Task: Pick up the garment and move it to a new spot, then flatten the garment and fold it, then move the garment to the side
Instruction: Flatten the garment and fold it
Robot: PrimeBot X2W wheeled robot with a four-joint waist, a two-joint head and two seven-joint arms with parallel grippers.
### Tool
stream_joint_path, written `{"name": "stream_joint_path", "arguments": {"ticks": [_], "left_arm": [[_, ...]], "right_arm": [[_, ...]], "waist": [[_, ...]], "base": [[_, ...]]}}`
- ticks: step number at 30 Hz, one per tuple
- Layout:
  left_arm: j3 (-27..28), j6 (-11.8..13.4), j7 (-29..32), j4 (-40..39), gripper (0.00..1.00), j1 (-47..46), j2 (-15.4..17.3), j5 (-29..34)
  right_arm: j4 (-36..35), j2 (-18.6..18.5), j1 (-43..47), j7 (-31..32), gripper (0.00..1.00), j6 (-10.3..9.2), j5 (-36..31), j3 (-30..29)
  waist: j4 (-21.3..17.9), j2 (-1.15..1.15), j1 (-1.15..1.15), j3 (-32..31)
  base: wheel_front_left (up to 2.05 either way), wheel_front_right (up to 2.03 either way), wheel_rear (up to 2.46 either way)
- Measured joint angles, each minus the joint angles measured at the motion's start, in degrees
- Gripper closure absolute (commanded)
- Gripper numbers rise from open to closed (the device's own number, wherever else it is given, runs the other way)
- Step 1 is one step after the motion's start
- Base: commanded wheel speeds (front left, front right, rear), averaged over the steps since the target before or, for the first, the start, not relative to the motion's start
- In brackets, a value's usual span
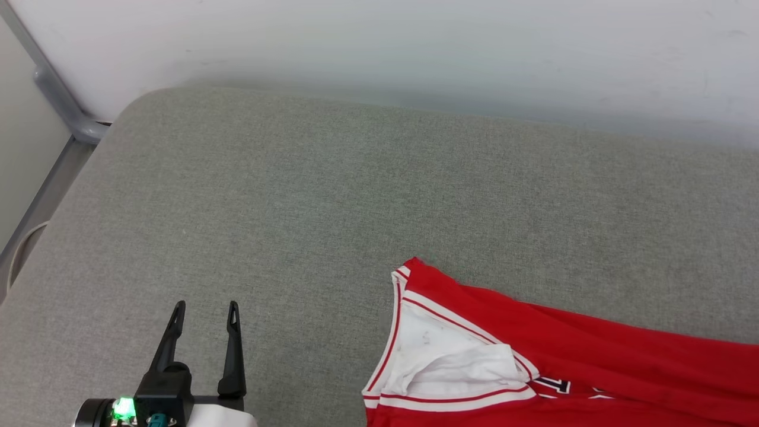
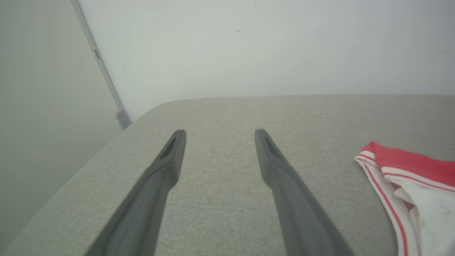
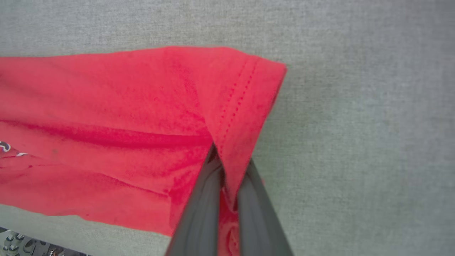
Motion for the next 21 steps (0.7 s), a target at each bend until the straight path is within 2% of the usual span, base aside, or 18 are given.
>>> {"name": "stream_joint_path", "arguments": {"ticks": [3,6,13,21], "left_arm": [[0.04,-0.31,0.00,-0.01,0.00,0.15,-0.14,0.55],[0.20,-0.64,0.00,-0.01,0.00,0.95,-0.23,0.87],[0.25,-0.90,0.00,0.14,0.00,2.06,-0.44,1.43],[-0.18,-1.16,0.00,0.23,0.00,1.93,-0.94,1.88]], "right_arm": [[1.78,-0.22,-0.01,-0.04,1.00,0.00,-0.54,-1.10],[0.58,0.21,0.10,0.48,1.00,-0.01,-0.02,-1.18],[-11.60,1.48,2.86,2.00,1.00,-0.03,3.76,0.64],[-26.21,1.53,0.88,4.05,1.00,-0.03,-0.38,7.55]], "waist": [[-0.04,0.00,0.00,-0.39],[-0.14,0.00,0.00,-1.05],[-0.56,0.00,0.00,-2.43],[-0.25,0.00,0.00,-1.80]], "base": [[0.00,0.00,0.00],[0.00,0.00,0.00],[0.00,0.00,0.00],[0.00,0.00,0.00]]}}
